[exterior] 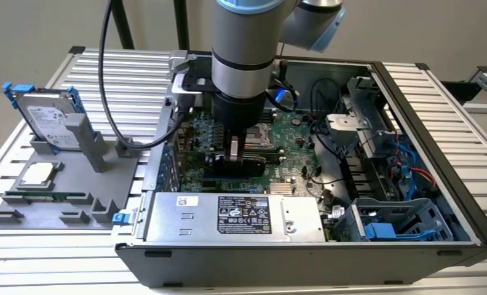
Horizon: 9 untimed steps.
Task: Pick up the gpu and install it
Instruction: 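Insert the gpu into the slot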
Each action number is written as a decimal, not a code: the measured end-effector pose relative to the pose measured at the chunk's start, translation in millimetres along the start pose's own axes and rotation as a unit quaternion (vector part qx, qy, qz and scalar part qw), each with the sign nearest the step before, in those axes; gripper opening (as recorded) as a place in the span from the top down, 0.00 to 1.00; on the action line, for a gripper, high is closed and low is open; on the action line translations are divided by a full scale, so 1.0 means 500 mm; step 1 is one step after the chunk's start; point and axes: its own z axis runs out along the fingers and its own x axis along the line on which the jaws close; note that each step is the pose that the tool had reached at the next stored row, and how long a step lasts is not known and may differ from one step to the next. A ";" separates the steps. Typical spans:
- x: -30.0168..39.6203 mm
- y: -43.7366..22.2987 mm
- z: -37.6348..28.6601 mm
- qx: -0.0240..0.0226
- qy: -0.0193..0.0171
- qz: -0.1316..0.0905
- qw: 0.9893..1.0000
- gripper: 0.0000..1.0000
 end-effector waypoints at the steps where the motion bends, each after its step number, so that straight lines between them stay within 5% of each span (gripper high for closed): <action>1: 0.000 0.000 0.000 0.000 0.000 0.000 1.000 1.00; 9: 0.000 -0.002 0.000 0.000 0.000 -0.002 1.000 1.00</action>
